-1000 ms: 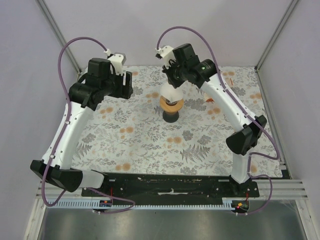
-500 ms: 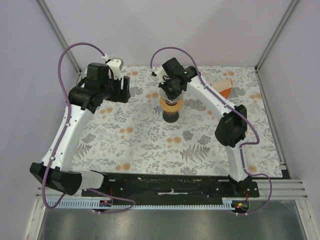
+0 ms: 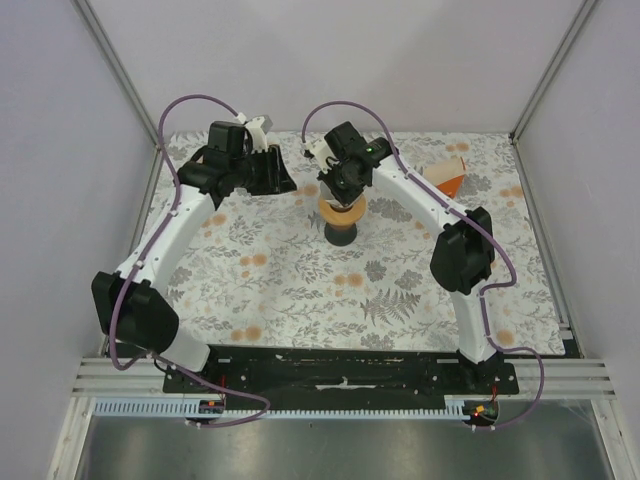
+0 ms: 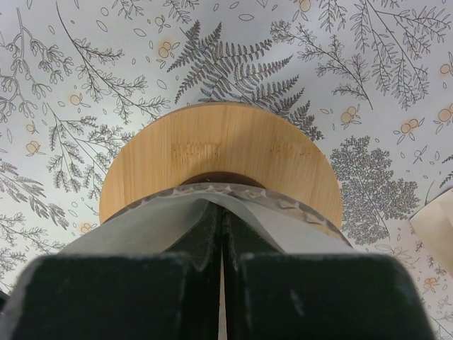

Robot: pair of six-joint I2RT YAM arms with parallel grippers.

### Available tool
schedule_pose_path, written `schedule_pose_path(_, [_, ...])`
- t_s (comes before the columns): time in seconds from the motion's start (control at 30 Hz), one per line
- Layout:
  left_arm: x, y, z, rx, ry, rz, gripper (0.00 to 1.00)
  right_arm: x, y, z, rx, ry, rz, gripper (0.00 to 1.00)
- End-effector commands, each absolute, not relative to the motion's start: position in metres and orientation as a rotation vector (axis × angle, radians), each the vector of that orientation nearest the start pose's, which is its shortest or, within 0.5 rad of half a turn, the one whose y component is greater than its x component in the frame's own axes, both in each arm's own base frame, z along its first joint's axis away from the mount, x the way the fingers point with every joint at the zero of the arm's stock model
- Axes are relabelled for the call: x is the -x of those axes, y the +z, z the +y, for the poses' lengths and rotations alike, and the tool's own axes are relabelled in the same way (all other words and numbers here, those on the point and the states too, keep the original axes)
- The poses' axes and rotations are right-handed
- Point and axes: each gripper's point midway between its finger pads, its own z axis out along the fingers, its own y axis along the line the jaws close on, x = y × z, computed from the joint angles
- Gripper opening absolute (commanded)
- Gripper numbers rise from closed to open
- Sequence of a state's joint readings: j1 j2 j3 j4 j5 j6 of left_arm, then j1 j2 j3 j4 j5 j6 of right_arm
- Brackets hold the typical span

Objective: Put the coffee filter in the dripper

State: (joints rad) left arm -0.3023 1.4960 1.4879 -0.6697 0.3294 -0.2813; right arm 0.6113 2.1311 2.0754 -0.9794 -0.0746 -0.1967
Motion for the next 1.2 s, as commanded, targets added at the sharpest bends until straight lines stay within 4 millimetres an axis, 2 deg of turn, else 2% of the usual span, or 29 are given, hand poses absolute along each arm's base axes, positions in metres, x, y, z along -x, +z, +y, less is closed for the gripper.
schedule_pose_path(0.0, [-0.375,0.28,-0.23,-0.188,-0.918,2.197,0.52,-0.409,0.157,0.298,1.033,0.269,2.364,0.0])
schedule_pose_path(0.23, [-0.372,0.257,-0.26,-0.196,-0.992,2.268,0.54,-0.409,0.166,0.303,1.043,0.293,2.333,0.0])
schedule_pose_path(0.43, [-0.387,0.239,-0.259,-0.147,-0.939,2.307,0.5,-0.406,0.18,0.309,1.043,0.336,2.289,0.0])
schedule_pose_path(0.57, [-0.397,0.234,-0.258,-0.134,-0.897,2.31,0.44,-0.404,0.189,0.31,1.038,0.348,2.271,0.0])
schedule_pose_path(0.8, [-0.397,0.222,-0.254,-0.125,-0.869,2.338,0.42,-0.405,0.203,0.31,1.037,0.348,2.231,0.01])
schedule_pose_path(1.03, [-0.397,0.229,-0.253,-0.15,-0.857,2.321,0.42,-0.405,0.231,0.308,1.024,0.347,2.161,0.08])
schedule_pose_path(1.1, [-0.396,0.23,-0.252,-0.157,-0.848,2.318,0.43,-0.406,0.236,0.305,1.011,0.33,2.151,0.13])
schedule_pose_path(1.17, [-0.396,0.231,-0.252,-0.165,-0.842,2.316,0.44,-0.406,0.24,0.302,1.001,0.317,2.142,0.14])
